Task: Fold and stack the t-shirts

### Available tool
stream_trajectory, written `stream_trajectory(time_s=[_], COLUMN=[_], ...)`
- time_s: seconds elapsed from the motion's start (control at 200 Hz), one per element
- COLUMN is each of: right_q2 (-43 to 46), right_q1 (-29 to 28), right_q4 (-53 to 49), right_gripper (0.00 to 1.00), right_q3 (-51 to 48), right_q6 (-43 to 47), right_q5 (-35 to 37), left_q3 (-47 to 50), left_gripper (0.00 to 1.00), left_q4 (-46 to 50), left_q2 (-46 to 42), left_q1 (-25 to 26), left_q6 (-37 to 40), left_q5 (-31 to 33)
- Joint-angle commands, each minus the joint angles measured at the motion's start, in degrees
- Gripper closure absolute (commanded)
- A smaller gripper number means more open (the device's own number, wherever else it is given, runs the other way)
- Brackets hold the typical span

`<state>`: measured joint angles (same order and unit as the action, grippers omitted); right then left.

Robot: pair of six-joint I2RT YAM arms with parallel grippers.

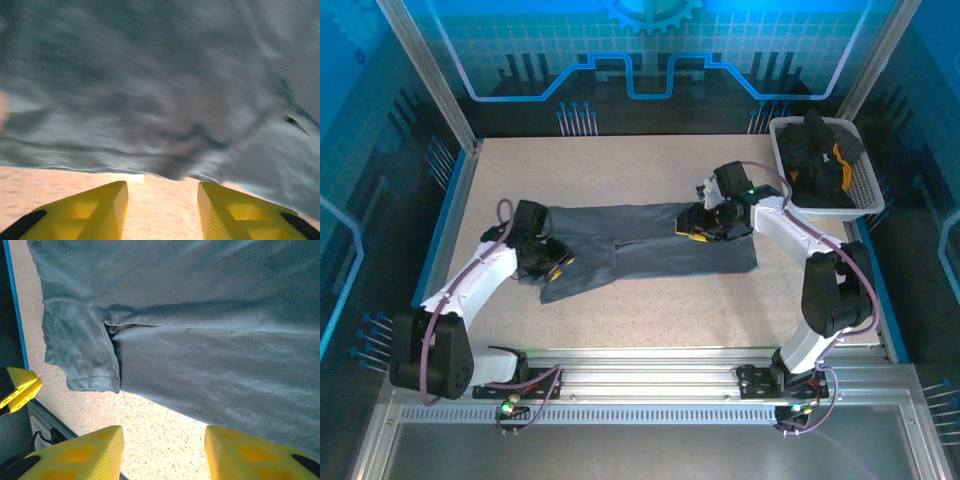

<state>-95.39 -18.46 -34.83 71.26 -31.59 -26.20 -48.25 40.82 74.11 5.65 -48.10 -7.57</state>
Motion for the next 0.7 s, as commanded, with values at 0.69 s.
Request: stream_trajectory(time_s=[0.69], right_q2=[1.2], right_q1=[-4.1], right_q4=[0.8], right_gripper=[0.52], right_q3=[-3.6], right_q6=[-1.8], right_q5=[-0.2], left_q3=[13.4], left_gripper=[0.89], left_q4=[-13.3], left_q2=[9.2], left_q1=[-7.3], left_q6=[-6.9], left_q5=[1.0])
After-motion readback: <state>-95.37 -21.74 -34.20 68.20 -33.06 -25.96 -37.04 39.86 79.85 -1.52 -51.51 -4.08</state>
